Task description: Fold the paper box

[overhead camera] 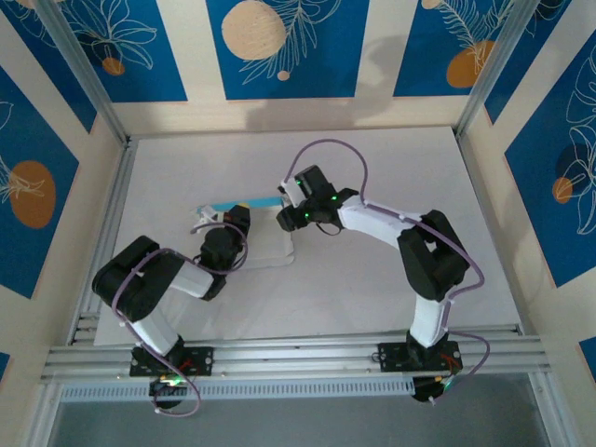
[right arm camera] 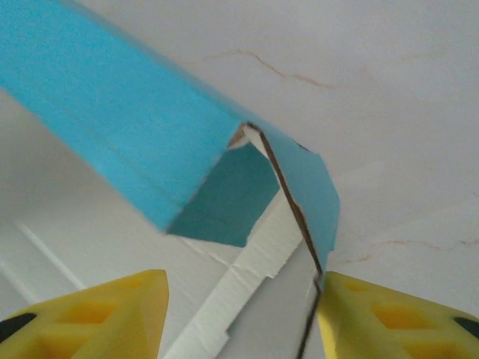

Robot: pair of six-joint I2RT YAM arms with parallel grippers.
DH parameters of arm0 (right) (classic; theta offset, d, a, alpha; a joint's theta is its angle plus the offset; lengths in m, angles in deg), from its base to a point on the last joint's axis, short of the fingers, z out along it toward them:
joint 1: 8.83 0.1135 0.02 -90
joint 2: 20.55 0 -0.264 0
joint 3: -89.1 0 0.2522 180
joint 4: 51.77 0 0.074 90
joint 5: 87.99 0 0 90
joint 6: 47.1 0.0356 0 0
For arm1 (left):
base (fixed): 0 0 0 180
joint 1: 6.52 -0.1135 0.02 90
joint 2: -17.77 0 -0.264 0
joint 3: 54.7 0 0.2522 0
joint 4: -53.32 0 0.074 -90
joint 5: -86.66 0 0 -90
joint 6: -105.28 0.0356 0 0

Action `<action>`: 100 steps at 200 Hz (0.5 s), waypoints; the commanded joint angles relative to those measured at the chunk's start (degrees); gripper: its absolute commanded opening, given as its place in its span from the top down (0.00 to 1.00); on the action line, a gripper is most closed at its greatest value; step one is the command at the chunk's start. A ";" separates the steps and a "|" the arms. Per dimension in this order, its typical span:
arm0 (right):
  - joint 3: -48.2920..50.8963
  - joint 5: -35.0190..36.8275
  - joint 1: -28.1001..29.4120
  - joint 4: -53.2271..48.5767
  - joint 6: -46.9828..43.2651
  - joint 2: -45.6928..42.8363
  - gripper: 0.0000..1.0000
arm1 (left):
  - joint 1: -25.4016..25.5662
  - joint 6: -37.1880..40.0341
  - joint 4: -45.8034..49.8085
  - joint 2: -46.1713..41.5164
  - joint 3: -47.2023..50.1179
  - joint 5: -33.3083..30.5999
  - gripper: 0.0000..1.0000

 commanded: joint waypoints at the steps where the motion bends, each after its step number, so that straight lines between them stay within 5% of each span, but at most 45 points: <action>1: -0.38 -8.52 -3.08 -0.60 2.14 -2.83 0.45 | 0.57 -0.15 5.78 -1.47 -1.22 -1.44 0.95; 65: 0.40 -2.88 -3.49 -1.54 -2.37 -2.89 0.45 | 0.30 0.68 15.20 -5.52 -3.15 -0.35 0.92; 100: 9.74 -18.28 -10.89 13.03 11.64 -9.78 0.53 | 0.04 0.31 22.50 -7.32 -4.65 0.49 0.94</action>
